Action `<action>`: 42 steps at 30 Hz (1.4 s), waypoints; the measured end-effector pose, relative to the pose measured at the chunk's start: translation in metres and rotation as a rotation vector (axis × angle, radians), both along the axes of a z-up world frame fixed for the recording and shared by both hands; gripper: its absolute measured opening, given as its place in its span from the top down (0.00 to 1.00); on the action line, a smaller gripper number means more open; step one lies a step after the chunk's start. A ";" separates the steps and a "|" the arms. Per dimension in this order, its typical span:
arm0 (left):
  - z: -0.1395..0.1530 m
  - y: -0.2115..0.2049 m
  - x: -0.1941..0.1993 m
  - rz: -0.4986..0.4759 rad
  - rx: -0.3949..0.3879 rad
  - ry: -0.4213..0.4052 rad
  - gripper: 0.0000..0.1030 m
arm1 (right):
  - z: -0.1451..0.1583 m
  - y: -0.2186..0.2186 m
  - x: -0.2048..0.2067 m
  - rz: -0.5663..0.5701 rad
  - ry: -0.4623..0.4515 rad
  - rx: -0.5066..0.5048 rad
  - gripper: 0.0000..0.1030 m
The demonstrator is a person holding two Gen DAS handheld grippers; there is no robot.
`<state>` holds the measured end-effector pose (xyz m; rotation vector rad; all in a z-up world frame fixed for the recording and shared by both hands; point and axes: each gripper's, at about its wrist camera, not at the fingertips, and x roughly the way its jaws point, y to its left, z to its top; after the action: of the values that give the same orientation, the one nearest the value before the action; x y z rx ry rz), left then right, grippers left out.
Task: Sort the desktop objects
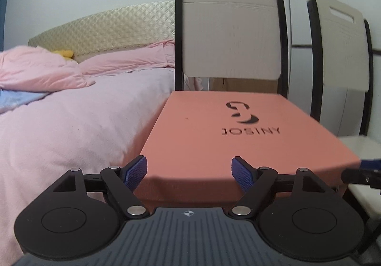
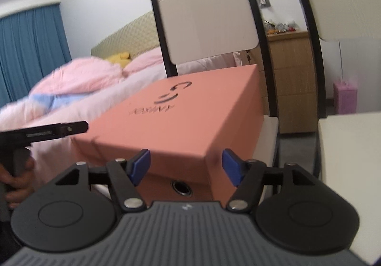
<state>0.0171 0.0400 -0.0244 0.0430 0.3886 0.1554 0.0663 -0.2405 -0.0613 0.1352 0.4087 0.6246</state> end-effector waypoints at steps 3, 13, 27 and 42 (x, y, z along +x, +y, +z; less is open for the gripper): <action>-0.007 -0.004 0.004 0.008 0.026 0.049 0.21 | -0.005 0.005 0.002 -0.024 0.015 -0.022 0.35; -0.013 0.003 0.022 0.045 0.004 0.121 0.33 | -0.010 0.018 0.003 -0.064 0.055 0.000 0.49; 0.007 0.008 -0.006 0.016 -0.071 -0.017 0.20 | 0.004 0.017 -0.003 -0.136 -0.012 -0.010 0.49; 0.027 -0.003 -0.057 -0.016 -0.069 -0.217 0.00 | 0.036 0.012 -0.066 -0.189 -0.171 0.057 0.31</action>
<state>-0.0396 0.0370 0.0030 -0.0391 0.1766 0.1294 0.0002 -0.2289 -0.0254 0.1714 0.2093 0.4574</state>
